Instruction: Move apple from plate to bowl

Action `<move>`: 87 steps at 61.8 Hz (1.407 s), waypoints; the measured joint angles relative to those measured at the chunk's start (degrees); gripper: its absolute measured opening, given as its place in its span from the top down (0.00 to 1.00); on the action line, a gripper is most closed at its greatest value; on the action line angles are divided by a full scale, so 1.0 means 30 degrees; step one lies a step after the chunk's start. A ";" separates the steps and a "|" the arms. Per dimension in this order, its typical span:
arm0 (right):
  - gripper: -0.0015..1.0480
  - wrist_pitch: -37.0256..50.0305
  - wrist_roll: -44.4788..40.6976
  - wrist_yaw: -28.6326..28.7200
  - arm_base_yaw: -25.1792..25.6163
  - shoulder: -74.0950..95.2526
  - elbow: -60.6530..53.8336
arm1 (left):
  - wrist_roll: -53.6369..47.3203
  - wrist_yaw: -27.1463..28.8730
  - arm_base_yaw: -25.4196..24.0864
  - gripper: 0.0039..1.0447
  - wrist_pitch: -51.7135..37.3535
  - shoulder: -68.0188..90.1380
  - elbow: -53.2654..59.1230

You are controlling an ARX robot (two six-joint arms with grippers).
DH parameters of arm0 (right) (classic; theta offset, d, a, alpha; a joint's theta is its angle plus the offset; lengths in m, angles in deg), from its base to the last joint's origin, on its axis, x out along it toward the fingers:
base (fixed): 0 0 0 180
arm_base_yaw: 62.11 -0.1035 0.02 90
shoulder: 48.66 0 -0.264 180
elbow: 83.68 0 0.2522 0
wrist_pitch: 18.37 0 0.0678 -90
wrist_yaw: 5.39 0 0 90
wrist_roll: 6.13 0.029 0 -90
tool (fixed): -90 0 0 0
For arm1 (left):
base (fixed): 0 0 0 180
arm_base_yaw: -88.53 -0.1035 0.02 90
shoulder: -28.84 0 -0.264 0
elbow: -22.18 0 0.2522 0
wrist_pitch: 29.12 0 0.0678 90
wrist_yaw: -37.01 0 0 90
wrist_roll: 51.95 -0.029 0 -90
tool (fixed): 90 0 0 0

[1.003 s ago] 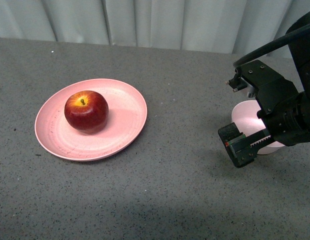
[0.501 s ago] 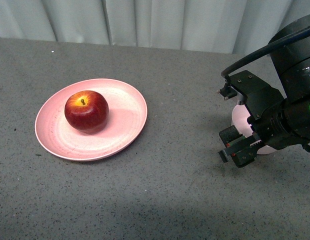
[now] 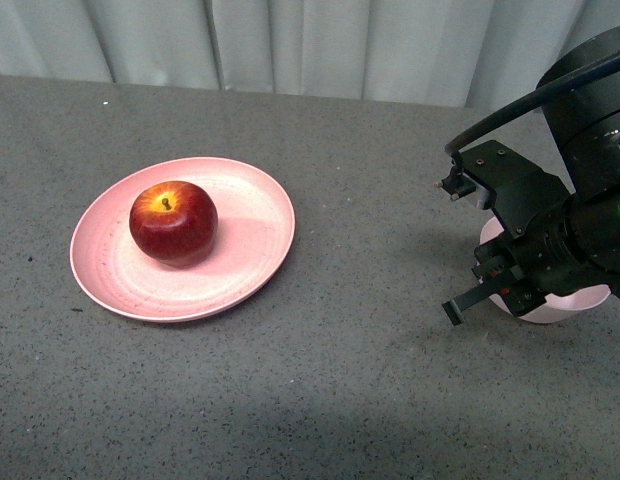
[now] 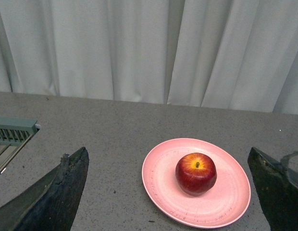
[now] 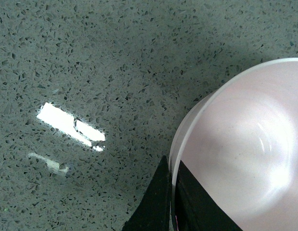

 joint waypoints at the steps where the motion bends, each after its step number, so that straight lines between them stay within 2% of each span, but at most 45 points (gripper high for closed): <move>1: 0.99 0.0000 -0.0036 0.0000 0.0000 -0.0044 0.0022 | 0.0000 0.0000 0.0000 0.06 0.0000 0.0000 0.0000; 15: 0.99 -0.0678 -0.0124 0.1311 -0.0597 -0.1122 0.0816 | 0.0000 0.0000 0.0000 0.06 0.0000 0.0000 0.0000; 30: 0.99 -0.1566 0.0073 0.2623 -0.3585 -0.0838 0.2761 | 0.0000 0.0007 0.0000 0.06 0.0000 0.0000 0.0000; 37: 0.99 -0.1792 0.0219 0.2761 -0.4350 -0.0051 0.3534 | 0.0000 0.0007 0.0000 0.06 0.0000 0.0000 0.0000; 78: 0.99 -0.1756 0.0954 0.2565 -0.5530 0.2980 0.6091 | 0.0000 0.0007 0.0000 0.06 0.0000 0.0000 0.0000; 80: 0.97 -0.1625 0.0976 0.2557 -0.5530 0.2980 0.6091 | 0.0000 0.0007 0.0000 0.06 0.0000 0.0000 0.0000; 87: 0.79 -0.1188 0.1297 0.2550 -0.5501 0.2973 0.6018 | 0.0000 0.0000 0.0000 0.06 0.0000 0.0000 0.0000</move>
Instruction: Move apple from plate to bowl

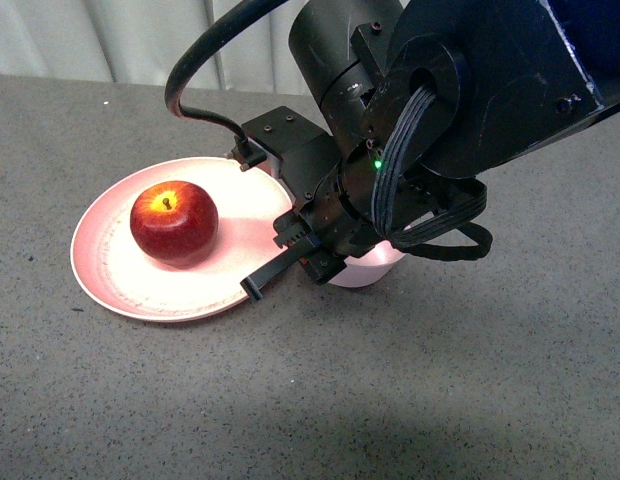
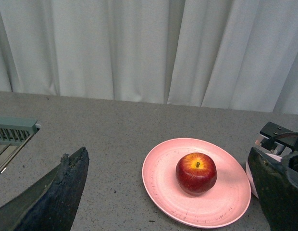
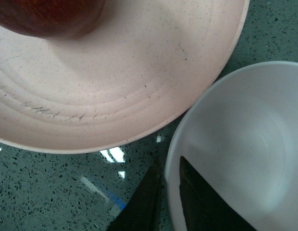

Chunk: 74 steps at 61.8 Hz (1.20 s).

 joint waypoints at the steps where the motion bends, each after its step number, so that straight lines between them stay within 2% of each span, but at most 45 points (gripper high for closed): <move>1: 0.76 0.0146 0.0073 0.0022 0.0022 -0.0007 -0.0066 | 0.0000 0.0000 0.0000 0.06 0.0000 0.0000 0.0000; 5: 0.67 0.0561 0.0182 0.0015 0.0095 -0.0117 -0.0335 | 0.0000 0.0007 0.0000 0.06 0.0000 0.0000 0.0000; 16: 0.28 0.3847 0.1137 -0.1180 0.0699 -0.2361 -0.2812 | 0.0000 0.0000 0.0000 0.06 0.0000 0.0000 0.0000; 23: 0.11 0.5705 0.1348 -0.2455 0.1151 -0.4095 -0.4379 | 0.0000 0.0000 0.0007 0.06 0.0000 0.0000 0.0000; 26: 0.07 0.6411 0.1719 -0.3002 0.1384 -0.4779 -0.5064 | 0.0000 0.0007 0.0000 0.06 0.0000 0.0000 0.0000; 36: 0.09 0.8102 0.1894 -0.4772 0.2470 -0.7191 -0.7803 | 0.0000 0.0000 0.0000 0.06 0.0000 0.0000 0.0000; 46: 0.09 0.8663 0.1712 -0.5078 0.3373 -0.9406 -1.0105 | 0.0000 0.0007 0.0000 0.06 0.0000 0.0000 0.0000; 54: 0.09 0.8947 0.1610 -0.5209 0.3395 -0.9726 -1.0331 | 0.0000 0.0000 0.0000 0.06 0.0000 0.0000 0.0000; 56: 0.13 1.1205 0.1843 -0.6397 0.3344 -0.9326 -1.0899 | 0.0000 0.0000 0.0000 0.06 0.0000 0.0000 0.0000; 58: 0.22 1.6058 0.2404 -0.8269 0.3410 -0.8714 -1.2313 | 0.0000 0.0000 0.0007 0.06 0.0000 0.0000 0.0000; 63: 0.34 2.1267 0.2783 -0.8481 0.3963 -0.8794 -1.4622 | 0.0000 0.0022 0.0000 0.06 0.0000 0.0000 0.0000; 65: 0.42 2.3562 0.2943 -0.8211 0.4488 -0.9537 -1.5824 | 0.0000 0.0029 0.0000 0.06 0.0000 0.0007 0.0000; 70: 0.54 2.4363 0.3089 -0.7650 0.5187 -1.1191 -1.6939 | -0.0007 0.0015 0.0000 0.06 0.0000 0.0000 0.0000; 74: 0.66 2.3161 0.3140 -0.7125 0.5865 -1.3085 -1.7813 | -0.0007 -0.0036 0.0000 0.06 0.0000 0.0000 0.0000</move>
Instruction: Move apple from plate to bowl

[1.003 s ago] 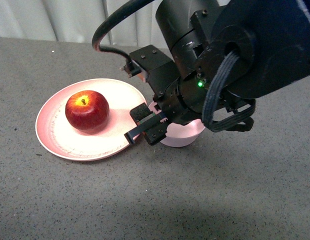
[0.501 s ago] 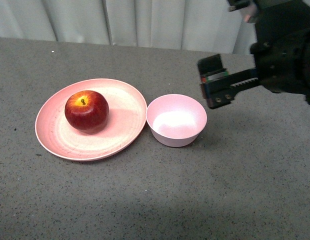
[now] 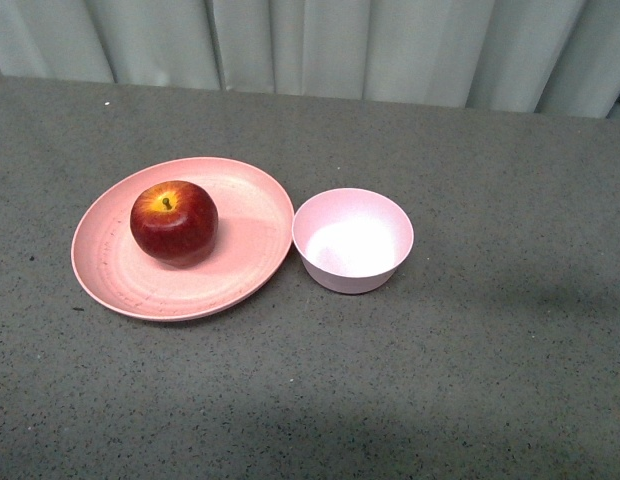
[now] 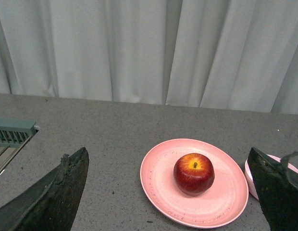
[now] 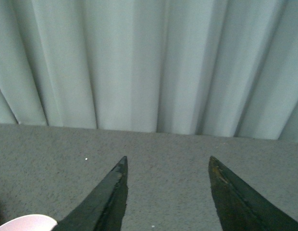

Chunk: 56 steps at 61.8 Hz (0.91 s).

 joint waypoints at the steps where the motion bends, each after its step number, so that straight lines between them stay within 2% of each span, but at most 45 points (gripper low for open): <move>1: 0.68 -0.0087 0.0007 0.0066 0.0087 -0.0233 -0.0131 | 0.0007 0.0000 0.0000 0.06 0.0000 0.0000 0.0000; 9: 0.99 -0.1275 0.0029 0.1472 0.1392 -0.3621 -0.2273 | 0.0007 0.0007 0.0000 0.06 0.0000 0.0000 0.0000; 36: 0.99 -0.5923 0.0124 0.3548 0.3453 -1.0877 -0.4874 | 0.0007 0.0036 0.0000 0.06 0.0000 0.0000 0.0000; 42: 0.99 -0.7206 0.0124 0.5071 0.4634 -1.2451 -0.5166 | 0.0007 0.0036 0.0000 0.06 0.0000 0.0000 0.0000; 45: 0.99 -0.8043 0.0138 0.5078 0.5122 -1.3464 -0.5326 | 0.0007 0.0036 0.0000 0.06 0.0000 0.0000 0.0000; 56: 0.99 -1.0193 0.0138 0.5224 0.5224 -1.5926 -0.5559 | 0.0007 0.0029 0.0000 0.06 0.0000 0.0000 0.0000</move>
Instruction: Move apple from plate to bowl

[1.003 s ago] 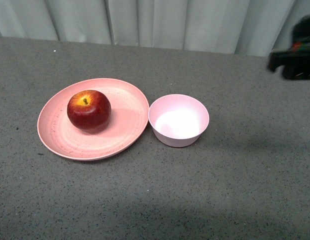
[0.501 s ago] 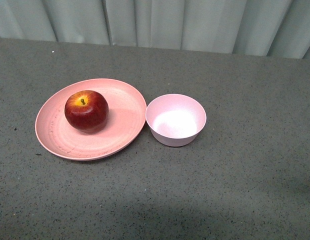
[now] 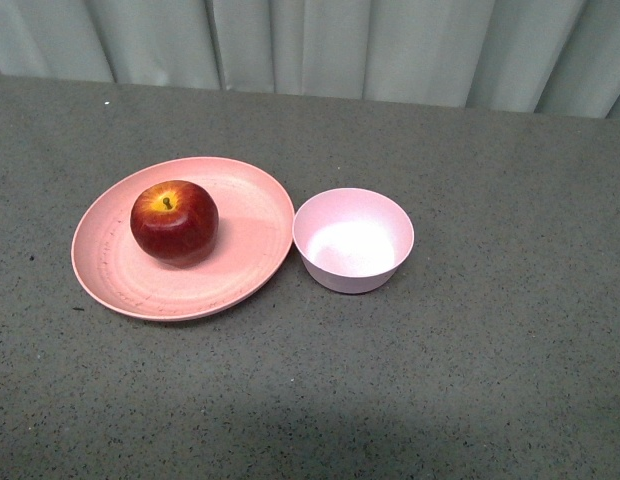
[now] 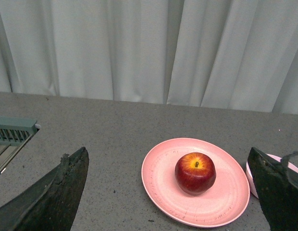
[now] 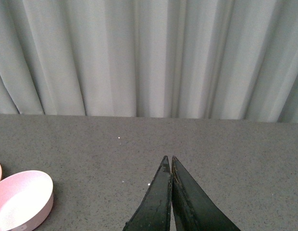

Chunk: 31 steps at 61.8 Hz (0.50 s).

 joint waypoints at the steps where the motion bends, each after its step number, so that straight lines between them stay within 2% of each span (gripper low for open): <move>1: 0.99 -0.0233 0.0000 0.0000 0.0000 -0.0277 -0.0007 | 0.0000 0.0000 0.0000 0.06 0.0000 0.0000 0.0000; 31: 0.99 -0.5450 0.0000 0.0007 0.0000 -0.5872 -0.0058 | -0.0007 0.0000 0.0000 0.06 0.0000 0.0000 0.0000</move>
